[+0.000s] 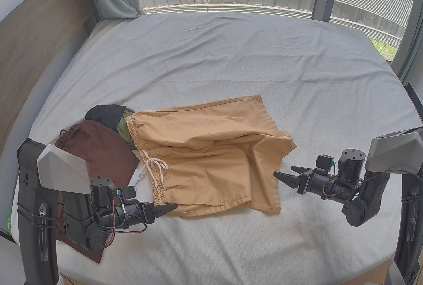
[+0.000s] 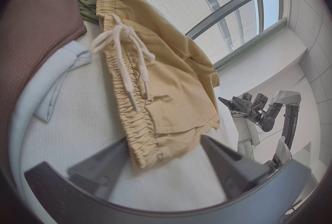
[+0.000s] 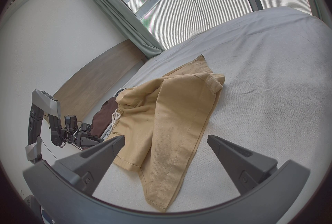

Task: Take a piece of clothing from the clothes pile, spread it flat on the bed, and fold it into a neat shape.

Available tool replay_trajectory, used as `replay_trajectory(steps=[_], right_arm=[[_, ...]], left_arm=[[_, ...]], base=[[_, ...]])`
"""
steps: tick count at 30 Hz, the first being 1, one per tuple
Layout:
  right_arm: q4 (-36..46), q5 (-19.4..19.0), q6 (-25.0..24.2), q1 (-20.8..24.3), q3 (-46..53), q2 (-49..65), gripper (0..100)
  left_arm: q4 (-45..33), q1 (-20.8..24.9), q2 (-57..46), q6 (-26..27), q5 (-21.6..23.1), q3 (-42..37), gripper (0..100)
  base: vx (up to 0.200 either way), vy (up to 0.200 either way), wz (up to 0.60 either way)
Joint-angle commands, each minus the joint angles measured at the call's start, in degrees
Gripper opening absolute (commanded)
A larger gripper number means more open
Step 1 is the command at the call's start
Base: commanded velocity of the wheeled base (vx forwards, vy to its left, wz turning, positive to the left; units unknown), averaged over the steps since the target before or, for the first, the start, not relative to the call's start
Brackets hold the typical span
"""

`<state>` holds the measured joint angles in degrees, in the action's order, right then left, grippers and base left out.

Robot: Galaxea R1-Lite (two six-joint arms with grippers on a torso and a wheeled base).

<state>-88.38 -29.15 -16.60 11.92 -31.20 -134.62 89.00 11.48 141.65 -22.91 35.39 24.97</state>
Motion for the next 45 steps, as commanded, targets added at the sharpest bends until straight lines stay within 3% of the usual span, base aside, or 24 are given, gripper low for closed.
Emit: replay_trajectory(steps=[1,5,10,12,33,45], right_arm=[[0.0,0.0,0.0,0.0,0.0,-0.4,100],[0.0,-0.5,0.2,0.0,1.0,-0.6,100],[0.1,-8.0,3.3,-0.1,5.1,-0.6,100],[0.1,-8.9,3.3,-0.2,5.6,-0.7,100],[0.1,-8.8,2.5,0.1,6.3,-8.5,100],[0.0,-9.0,-6.4,5.2,5.8,-9.4,100]], left_arm=[[0.0,0.1,0.7,0.0,0.0,0.1,0],[0.0,-0.1,1.0,0.1,-0.1,0.8,0],[0.0,-0.4,0.9,0.1,0.0,0.8,0],[0.0,-0.4,0.9,0.3,0.0,0.8,0],[0.0,-0.7,0.7,0.6,-0.1,0.8,0],[0.1,-0.7,0.6,0.6,-0.1,0.8,0]], base=[[0.0,0.0,0.0],[0.0,0.0,0.0],[0.0,0.0,0.0],[0.0,0.0,0.0],[0.0,0.0,0.0],[0.0,0.0,0.0]])
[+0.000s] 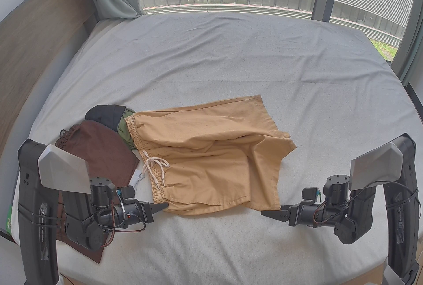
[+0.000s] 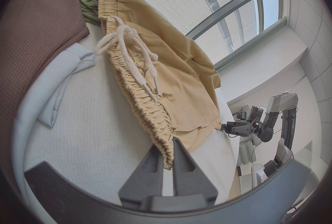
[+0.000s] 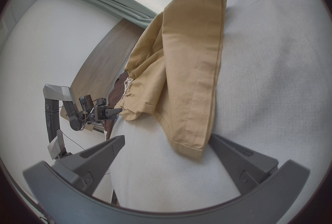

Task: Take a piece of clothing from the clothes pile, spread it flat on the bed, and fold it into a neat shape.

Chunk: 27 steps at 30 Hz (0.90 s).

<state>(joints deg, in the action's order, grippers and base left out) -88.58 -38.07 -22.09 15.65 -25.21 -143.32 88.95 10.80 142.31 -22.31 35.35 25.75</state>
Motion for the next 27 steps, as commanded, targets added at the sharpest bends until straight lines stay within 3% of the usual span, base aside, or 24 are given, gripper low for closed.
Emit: replay_trajectory(steps=[1,27], right_arm=[[0.2,-0.1,-1.3,1.7,-0.3,-0.7,100],[0.1,-0.2,-2.7,1.4,0.8,5.2,100]], left_arm=[[0.2,0.0,-0.1,0.0,0.0,0.0,0],[0.2,0.0,0.0,0.1,-0.1,0.1,0]], base=[[0.0,0.0,0.0],[0.0,0.0,0.0]])
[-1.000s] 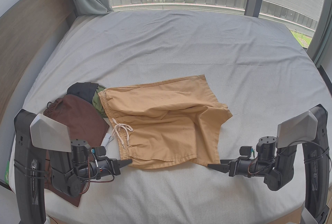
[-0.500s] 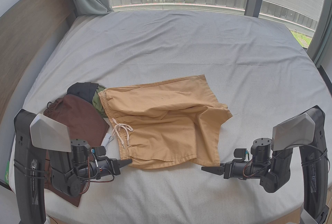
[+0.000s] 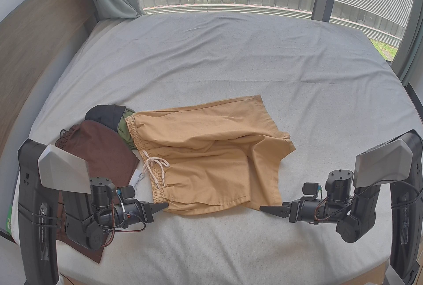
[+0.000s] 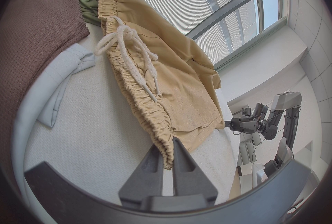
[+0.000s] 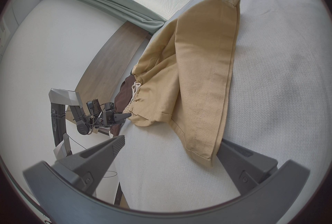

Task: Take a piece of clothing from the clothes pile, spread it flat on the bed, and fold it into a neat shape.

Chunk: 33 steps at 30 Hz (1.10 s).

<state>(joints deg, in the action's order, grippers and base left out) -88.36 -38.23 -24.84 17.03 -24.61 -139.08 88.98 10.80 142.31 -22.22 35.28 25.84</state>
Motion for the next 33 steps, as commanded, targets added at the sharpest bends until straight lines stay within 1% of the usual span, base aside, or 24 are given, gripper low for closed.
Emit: replay_trajectory(steps=[1,5,6,18,21,24,26,27,33], right_arm=[[-0.1,0.0,0.1,-0.1,0.2,0.8,100],[-0.1,0.1,0.1,0.0,0.0,0.7,100],[-0.1,0.1,0.1,-0.1,0.0,0.6,0],[-0.1,0.5,0.5,-0.3,-0.2,0.2,0],[-0.1,0.7,0.9,-1.6,0.2,0.2,0],[-0.1,0.7,3.4,-2.5,0.8,0.5,0],[-0.1,0.7,4.0,-2.8,1.1,0.5,0],[-0.1,0.8,5.9,-3.7,2.5,0.8,0],[-0.1,0.8,9.1,-5.8,6.6,1.7,0]], left_arm=[[0.1,0.0,0.0,0.0,0.0,0.0,0],[0.1,0.0,0.0,0.0,0.0,0.0,0],[0.1,0.0,0.0,0.0,0.0,0.0,0],[0.1,-0.1,-0.1,0.0,0.0,0.1,0],[0.1,-0.2,-0.4,0.0,0.0,-0.2,0],[0.1,-0.9,-1.4,0.5,0.1,-1.1,0],[0.1,-1.3,-1.8,0.7,0.1,-1.2,0],[0.1,-2.5,-2.9,1.9,0.6,-2.5,0],[0.1,-4.3,-6.5,2.7,1.6,-7.7,0]], base=[[0.0,0.0,0.0],[0.0,0.0,0.0],[0.0,0.0,0.0],[0.0,0.0,0.0],[0.0,0.0,0.0],[0.0,0.0,0.0],[0.0,0.0,0.0],[0.0,0.0,0.0],[0.0,0.0,0.0]])
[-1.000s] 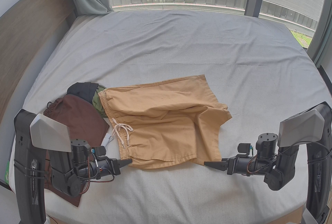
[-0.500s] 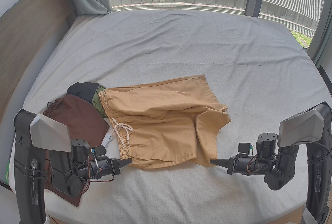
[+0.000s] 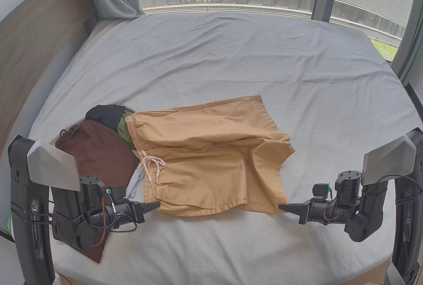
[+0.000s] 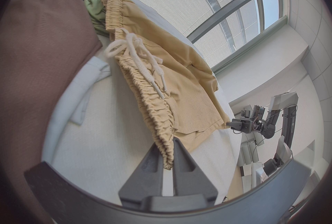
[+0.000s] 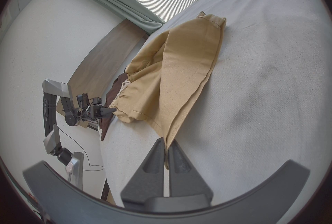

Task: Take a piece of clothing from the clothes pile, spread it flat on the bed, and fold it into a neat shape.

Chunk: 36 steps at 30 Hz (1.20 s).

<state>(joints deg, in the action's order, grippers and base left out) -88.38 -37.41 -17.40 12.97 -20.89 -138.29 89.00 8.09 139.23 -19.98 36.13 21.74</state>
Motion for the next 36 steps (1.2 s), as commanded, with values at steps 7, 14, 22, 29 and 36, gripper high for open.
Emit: replay_trajectory(steps=[7,14,22,29,36], right_arm=[[0.0,-0.1,5.5,-4.6,6.5,1.9,0],[0.0,-0.2,7.1,-5.4,9.6,3.1,0],[0.0,-0.2,10.2,-6.9,12.1,3.1,0],[0.1,-0.3,11.9,-7.9,13.2,2.6,0],[0.1,-0.1,11.9,-7.7,13.3,2.5,0]], left_arm=[[0.0,-6.1,-8.8,3.1,5.4,-10.0,0],[0.0,-8.4,-9.2,8.3,6.3,-14.7,0],[0.0,-8.9,-8.9,10.5,9.0,-19.5,0],[0.0,-10.2,-7.0,13.5,9.7,-20.5,0],[0.0,-11.2,-5.9,14.3,10.0,-20.5,0]], base=[[0.0,0.0,0.0],[0.0,0.0,0.0],[0.0,0.0,0.0],[0.0,0.0,0.0],[0.0,0.0,0.0]])
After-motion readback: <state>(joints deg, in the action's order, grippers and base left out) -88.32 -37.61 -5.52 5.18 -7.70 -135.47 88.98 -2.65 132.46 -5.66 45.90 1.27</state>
